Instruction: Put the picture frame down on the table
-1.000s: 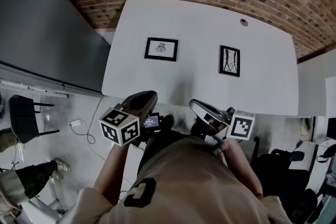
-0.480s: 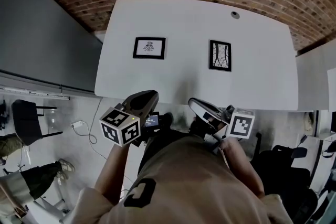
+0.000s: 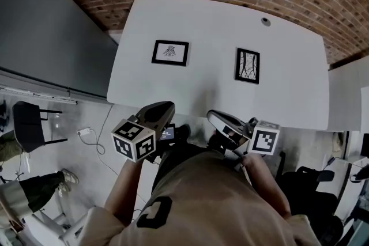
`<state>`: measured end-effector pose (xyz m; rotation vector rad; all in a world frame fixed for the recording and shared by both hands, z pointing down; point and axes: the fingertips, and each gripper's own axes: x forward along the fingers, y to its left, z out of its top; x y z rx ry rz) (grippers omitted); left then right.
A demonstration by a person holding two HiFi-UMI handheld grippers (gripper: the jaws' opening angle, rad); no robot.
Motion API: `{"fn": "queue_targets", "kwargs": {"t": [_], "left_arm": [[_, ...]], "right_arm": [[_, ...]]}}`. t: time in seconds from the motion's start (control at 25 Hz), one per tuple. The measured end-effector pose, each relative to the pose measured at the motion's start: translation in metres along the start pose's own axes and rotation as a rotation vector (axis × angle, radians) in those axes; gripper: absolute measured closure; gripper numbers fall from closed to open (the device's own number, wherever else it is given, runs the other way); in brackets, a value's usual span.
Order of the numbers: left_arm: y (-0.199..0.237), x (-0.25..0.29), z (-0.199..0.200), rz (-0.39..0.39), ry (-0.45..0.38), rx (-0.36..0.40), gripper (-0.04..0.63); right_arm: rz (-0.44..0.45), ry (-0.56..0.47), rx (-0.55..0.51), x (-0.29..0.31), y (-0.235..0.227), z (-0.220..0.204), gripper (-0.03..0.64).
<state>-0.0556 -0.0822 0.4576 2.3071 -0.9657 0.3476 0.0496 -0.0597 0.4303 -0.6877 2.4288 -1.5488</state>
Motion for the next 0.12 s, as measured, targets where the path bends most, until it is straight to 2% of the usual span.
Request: {"fn": "queue_targets", "kwargs": {"t": [0.12], "left_arm": [[0.0056,-0.0036,-0.0032,0.004,0.011,-0.006,0.577]], "right_arm": [[-0.027,0.022,0.01,0.0034,-0.0037,-0.0054,0.609]]}}
